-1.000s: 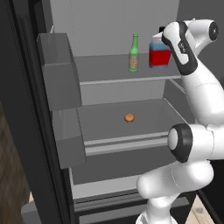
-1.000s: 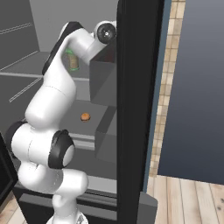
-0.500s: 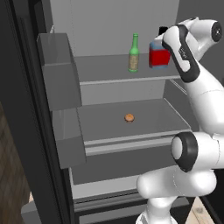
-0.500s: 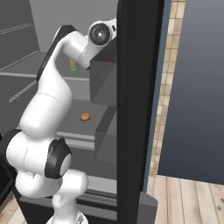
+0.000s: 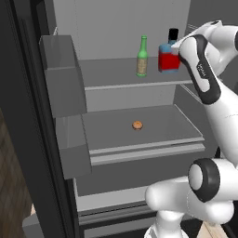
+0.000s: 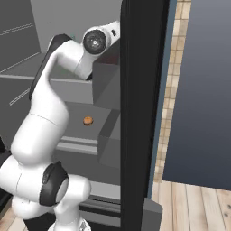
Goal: Place the beer and liquor on the top shelf of the fridge to keep them out of children's reach, and place the tangerine on lower shelves for easy access.
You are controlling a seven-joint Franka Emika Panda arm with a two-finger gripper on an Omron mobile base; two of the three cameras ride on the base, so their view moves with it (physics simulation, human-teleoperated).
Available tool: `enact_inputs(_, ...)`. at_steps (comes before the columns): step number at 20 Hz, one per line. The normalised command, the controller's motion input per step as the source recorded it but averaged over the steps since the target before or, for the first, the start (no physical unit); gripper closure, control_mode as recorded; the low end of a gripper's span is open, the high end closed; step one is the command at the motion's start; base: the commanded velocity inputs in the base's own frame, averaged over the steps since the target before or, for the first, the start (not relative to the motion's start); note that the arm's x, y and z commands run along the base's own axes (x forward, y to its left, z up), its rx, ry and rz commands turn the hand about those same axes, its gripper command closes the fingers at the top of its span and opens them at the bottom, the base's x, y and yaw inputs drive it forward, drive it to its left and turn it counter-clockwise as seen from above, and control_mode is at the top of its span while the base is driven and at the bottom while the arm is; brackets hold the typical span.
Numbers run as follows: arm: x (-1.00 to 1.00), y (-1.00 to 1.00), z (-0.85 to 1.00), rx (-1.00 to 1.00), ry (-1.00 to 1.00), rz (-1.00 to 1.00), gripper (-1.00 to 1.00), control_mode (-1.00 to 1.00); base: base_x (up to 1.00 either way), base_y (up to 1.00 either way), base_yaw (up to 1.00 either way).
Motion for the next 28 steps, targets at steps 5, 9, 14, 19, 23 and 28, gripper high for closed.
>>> enact_inputs(5, -0.86, 0.0, 0.0, -0.06, 0.0, -0.12, -1.0, -1.0, 0.0, 0.0, 0.0)
enact_inputs(9, -1.0, 0.01, 0.0, -0.08, 0.05, -0.12, -1.0, -1.0, 0.0, 0.0, 0.0)
enact_inputs(14, -1.0, 0.0, 0.0, -0.06, 0.09, -0.12, -1.0, -1.0, 0.0, 0.0, 0.0)
enact_inputs(19, -1.0, 0.02, -0.02, -0.06, 0.15, -0.11, -1.0, -1.0, 0.0, 0.0, 0.0)
enact_inputs(23, -1.0, 0.18, -0.13, -0.08, 0.16, -0.1, -1.0, -1.0, 0.0, 0.0, 0.0)
enact_inputs(28, -1.0, 0.35, -0.19, -0.11, 0.15, -0.07, -1.0, -1.0, 0.0, 0.0, 0.0)
